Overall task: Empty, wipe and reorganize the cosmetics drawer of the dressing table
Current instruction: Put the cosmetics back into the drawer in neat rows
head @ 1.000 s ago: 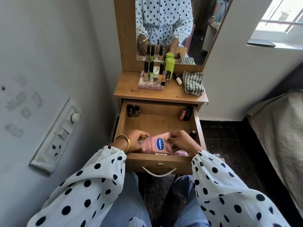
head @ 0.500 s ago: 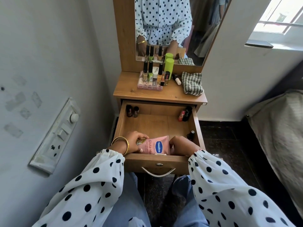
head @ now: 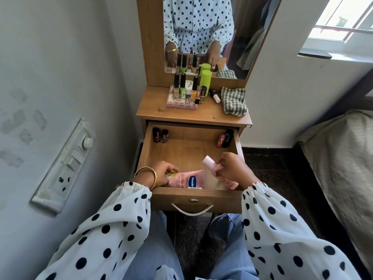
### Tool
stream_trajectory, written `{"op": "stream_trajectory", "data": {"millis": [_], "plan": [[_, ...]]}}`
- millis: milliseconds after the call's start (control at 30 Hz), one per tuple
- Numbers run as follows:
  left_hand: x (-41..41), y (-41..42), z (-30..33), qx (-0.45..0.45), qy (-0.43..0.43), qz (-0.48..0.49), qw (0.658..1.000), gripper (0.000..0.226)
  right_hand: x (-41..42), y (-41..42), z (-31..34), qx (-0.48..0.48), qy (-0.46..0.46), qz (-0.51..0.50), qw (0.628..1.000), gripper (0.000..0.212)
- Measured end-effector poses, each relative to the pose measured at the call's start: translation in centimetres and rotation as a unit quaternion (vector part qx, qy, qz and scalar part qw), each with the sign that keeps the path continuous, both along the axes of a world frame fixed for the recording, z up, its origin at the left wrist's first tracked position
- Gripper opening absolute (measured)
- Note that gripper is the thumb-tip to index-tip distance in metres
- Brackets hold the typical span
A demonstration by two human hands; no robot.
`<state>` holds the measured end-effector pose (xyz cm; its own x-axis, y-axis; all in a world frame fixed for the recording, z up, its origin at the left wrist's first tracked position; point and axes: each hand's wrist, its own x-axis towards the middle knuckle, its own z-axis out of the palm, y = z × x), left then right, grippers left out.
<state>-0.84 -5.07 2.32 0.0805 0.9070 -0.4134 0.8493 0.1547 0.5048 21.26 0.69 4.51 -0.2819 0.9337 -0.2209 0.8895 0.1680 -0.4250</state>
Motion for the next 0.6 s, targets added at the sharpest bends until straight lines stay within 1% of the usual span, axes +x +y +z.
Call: {"op": "stream_trajectory", "data": {"millis": [100, 200, 267, 400, 500, 600], "plan": [[0.0, 0.2, -0.2, -0.014, 0.015, -0.003, 1.0, 0.049, 0.1, 0.0, 0.1, -0.063, -0.028, 0.087, 0.994, 0.036], [0.1, 0.3, -0.4, -0.028, 0.025, -0.01, 0.999, 0.05, -0.1, -0.3, -0.5, -0.088, -0.037, 0.14, 0.986, 0.031], [0.2, 0.3, -0.5, -0.035, 0.029, -0.016, 0.999, 0.05, -0.4, -0.3, -1.0, -0.106, -0.044, 0.148, 0.982, 0.027], [0.3, 0.4, -0.5, -0.043, 0.026, -0.021, 0.999, 0.051, -0.8, -0.1, -1.8, -0.142, -0.077, 0.174, 0.971, 0.027], [0.2, 0.5, -0.7, -0.043, 0.014, -0.021, 0.999, 0.051, -0.8, 0.3, -2.2, -0.135, -0.105, 0.18, 0.969, 0.029], [0.2, 0.5, -0.9, -0.051, 0.008, -0.014, 0.999, 0.055, -0.6, 0.4, -2.3, -0.116, -0.105, 0.163, 0.974, 0.034]]}}
